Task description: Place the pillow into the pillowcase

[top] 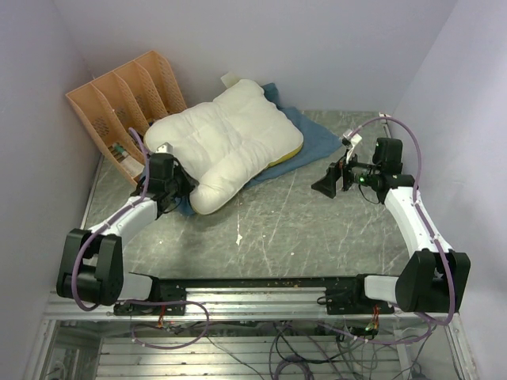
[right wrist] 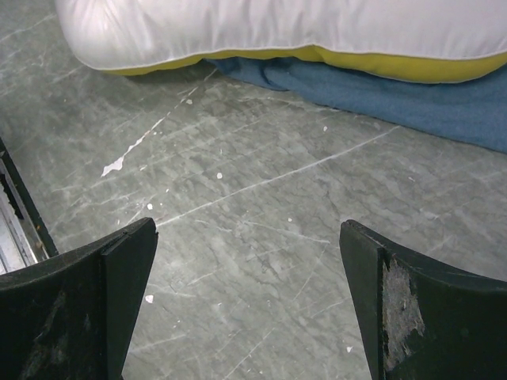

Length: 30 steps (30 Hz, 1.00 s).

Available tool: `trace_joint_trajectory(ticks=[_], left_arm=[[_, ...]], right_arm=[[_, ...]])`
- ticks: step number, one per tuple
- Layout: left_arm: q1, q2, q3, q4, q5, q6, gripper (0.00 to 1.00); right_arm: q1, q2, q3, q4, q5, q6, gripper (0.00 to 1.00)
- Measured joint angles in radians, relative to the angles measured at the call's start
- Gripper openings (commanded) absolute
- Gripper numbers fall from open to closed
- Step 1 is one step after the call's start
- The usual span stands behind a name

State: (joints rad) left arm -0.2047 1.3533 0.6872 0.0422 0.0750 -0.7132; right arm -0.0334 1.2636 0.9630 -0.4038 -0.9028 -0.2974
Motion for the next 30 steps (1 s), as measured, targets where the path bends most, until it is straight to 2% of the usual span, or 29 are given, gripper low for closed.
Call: trace_joint_trajectory(ticks=[16, 26, 30], left_arm=[[-0.003, -0.044, 0.124, -0.135, 0.146, 0.052, 0.07], [-0.011, -0.044, 0.216, -0.166, 0.251, 0.068, 0.07], [-0.013, -0.044, 0.266, -0.198, 0.277, 0.067, 0.07]], right_arm=[[0.001, 0.027, 0.001, -0.006, -0.022, -0.032, 1.00], [0.011, 0.065, -0.036, 0.051, -0.034, -0.213, 1.00], [0.068, 0.096, -0.060, 0.080, -0.032, -0.264, 1.00]])
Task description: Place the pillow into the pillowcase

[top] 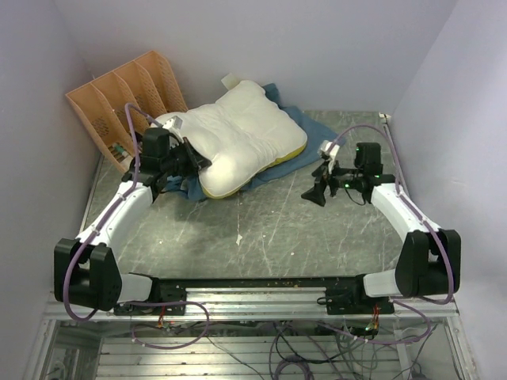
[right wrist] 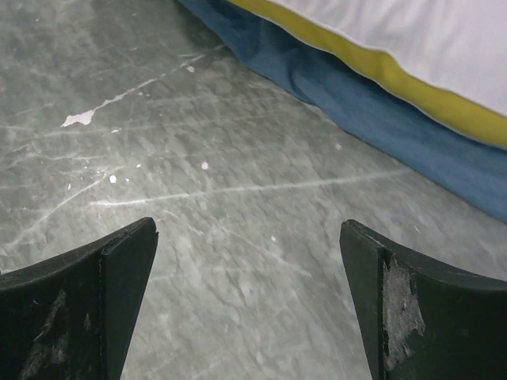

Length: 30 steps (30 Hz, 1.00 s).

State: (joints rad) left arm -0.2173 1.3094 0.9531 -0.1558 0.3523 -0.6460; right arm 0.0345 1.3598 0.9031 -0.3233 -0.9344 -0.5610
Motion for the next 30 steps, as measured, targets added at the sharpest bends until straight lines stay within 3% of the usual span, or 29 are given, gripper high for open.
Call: trace_joint_trajectory(ticks=[6, 10, 19, 27, 28, 30], left_arm=[[-0.002, -0.010, 0.051, -0.023, 0.040, -0.007, 0.07], [-0.043, -0.011, 0.044, 0.001, 0.058, -0.043, 0.07], [-0.280, 0.143, 0.101, 0.083, 0.038, -0.097, 0.07], [-0.410, 0.293, 0.185, 0.145, -0.017, -0.122, 0.08], [-0.424, 0.310, 0.194, 0.158, -0.021, -0.125, 0.12], [-0.455, 0.340, 0.204, 0.182, -0.039, -0.126, 0.32]], right_arm=[[0.194, 0.071, 0.000, 0.093, 0.039, -0.005, 1.00], [0.293, 0.082, -0.002, 0.240, 0.034, 0.079, 1.00], [0.319, 0.089, -0.024, 0.451, 0.111, 0.152, 1.00], [0.253, 0.030, -0.058, 0.357, 0.178, 0.072, 1.00], [0.222, 0.014, -0.058, 0.333, 0.167, 0.063, 1.00], [0.153, -0.017, -0.056, 0.290, 0.135, 0.050, 1.00]])
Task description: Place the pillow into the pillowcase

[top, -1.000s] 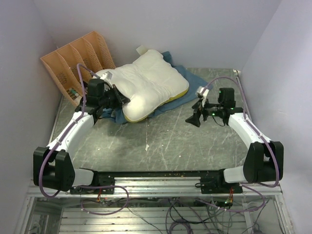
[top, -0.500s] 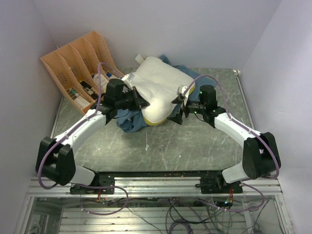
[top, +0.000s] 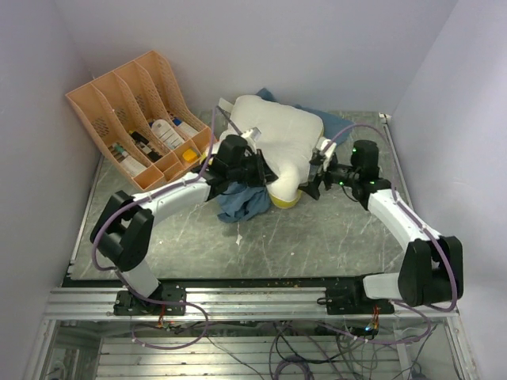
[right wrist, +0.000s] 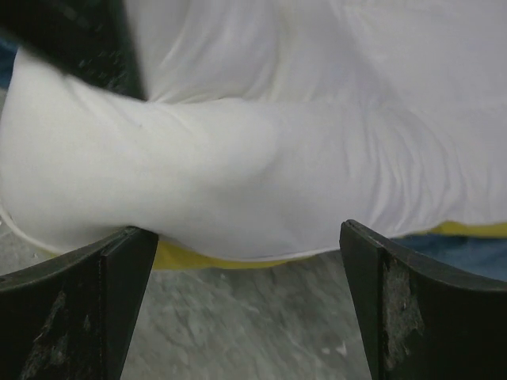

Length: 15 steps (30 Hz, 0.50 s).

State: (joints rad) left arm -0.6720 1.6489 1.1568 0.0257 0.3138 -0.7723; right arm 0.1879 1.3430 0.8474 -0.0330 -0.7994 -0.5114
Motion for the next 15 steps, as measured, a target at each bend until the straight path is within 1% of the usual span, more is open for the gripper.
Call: trace_joint_trajectory(ticks=[3, 4, 7, 10, 13, 15], left_arm=[[-0.055, 0.020, 0.000, 0.006, -0.045, 0.006, 0.62], [-0.068, 0.021, 0.000, 0.001, -0.058, 0.011, 0.70], [-0.114, 0.000, -0.001, -0.059, -0.120, 0.049, 0.85], [-0.139, -0.081, -0.027, -0.134, -0.203, 0.089, 0.89], [-0.133, -0.233, -0.087, -0.175, -0.293, 0.125, 0.89], [-0.128, -0.328, -0.125, -0.175, -0.336, 0.141, 0.89]], right_arm=[[-0.080, -0.040, 0.014, -0.058, -0.031, -0.016, 1.00], [-0.091, -0.052, 0.023, -0.078, -0.036, -0.027, 1.00], [-0.094, -0.077, 0.047, -0.128, -0.063, -0.040, 1.00], [-0.090, -0.103, 0.056, -0.172, -0.101, -0.039, 1.00], [-0.089, -0.114, 0.064, -0.211, -0.141, -0.035, 0.99], [-0.084, -0.113, 0.088, -0.243, -0.167, -0.040, 1.00]])
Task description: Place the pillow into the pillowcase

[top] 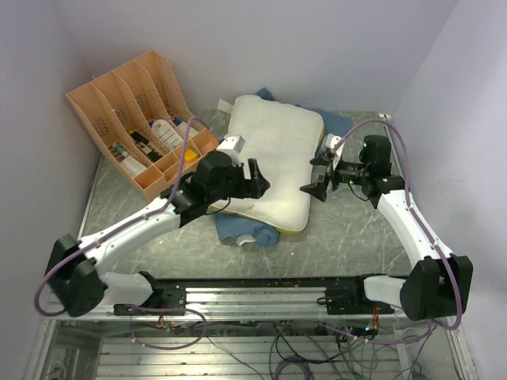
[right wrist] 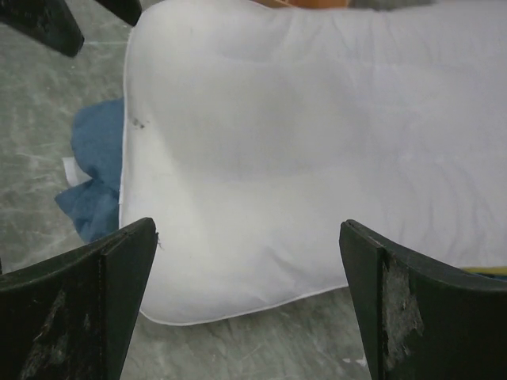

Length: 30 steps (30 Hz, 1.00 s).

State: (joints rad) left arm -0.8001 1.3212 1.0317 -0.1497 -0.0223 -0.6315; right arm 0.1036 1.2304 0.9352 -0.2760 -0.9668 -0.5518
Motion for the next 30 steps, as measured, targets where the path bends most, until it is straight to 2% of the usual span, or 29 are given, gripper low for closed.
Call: trace_joint_trajectory(ticks=[4, 9, 16, 23, 30], left_arm=[[0.004, -0.119, -0.085, 0.002, -0.058, 0.008, 0.89], [0.004, -0.188, -0.203, -0.013, -0.089, 0.002, 0.90], [0.004, -0.283, -0.244, -0.019, -0.090, -0.016, 0.99], [0.004, -0.406, -0.335, 0.003, -0.109, -0.067, 0.99], [0.004, -0.452, -0.439, 0.035, -0.108, -0.134, 0.99]], right_arm=[[0.029, 0.010, 0.048, -0.031, -0.035, -0.018, 0.99], [0.088, 0.026, 0.061, -0.025, -0.037, -0.034, 1.00], [0.121, 0.043, 0.061, -0.025, -0.032, -0.063, 1.00], [0.193, 0.067, 0.068, -0.033, 0.013, -0.109, 1.00], [0.287, 0.146, 0.151, -0.051, 0.055, -0.188, 1.00]])
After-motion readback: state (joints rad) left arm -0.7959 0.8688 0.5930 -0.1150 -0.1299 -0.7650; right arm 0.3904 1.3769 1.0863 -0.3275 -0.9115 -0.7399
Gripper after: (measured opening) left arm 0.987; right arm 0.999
